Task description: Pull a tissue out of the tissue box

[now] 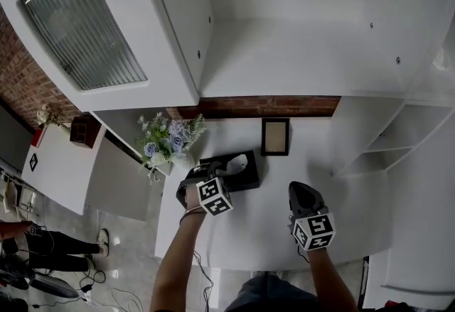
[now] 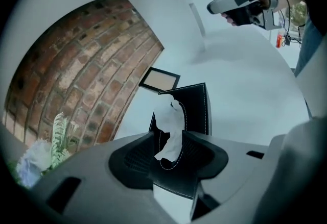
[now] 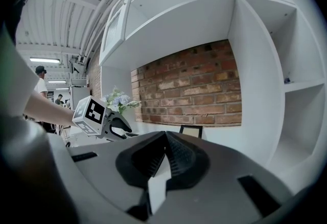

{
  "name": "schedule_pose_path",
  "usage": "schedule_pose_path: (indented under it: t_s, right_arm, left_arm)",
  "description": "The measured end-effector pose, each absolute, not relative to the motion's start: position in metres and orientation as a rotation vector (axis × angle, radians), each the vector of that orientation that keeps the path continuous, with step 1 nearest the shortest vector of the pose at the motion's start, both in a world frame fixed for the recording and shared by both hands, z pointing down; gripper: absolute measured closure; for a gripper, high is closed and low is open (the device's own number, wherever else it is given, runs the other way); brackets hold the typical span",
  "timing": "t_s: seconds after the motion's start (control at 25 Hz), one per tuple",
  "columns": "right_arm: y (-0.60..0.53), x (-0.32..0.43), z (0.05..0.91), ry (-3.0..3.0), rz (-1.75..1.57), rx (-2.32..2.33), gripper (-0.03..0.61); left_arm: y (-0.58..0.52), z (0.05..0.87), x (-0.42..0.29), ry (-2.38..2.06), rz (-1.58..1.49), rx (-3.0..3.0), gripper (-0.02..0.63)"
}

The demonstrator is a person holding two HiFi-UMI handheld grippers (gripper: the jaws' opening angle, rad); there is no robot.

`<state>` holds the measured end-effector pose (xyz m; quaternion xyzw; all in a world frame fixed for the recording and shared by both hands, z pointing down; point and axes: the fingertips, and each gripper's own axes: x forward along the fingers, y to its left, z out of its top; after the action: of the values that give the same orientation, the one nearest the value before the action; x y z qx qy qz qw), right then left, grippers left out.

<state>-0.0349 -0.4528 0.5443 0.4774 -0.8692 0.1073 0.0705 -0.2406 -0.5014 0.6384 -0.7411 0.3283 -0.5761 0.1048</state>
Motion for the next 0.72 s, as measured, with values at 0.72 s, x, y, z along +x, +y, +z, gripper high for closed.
schedule_pose_path:
  t_s: [0.72]
  right_arm:
    - [-0.452, -0.034, 0.544, -2.597, 0.317, 1.442, 0.578]
  left_arm:
    - [-0.502, 0.653, -0.243, 0.956, -1.773, -2.037, 0.603]
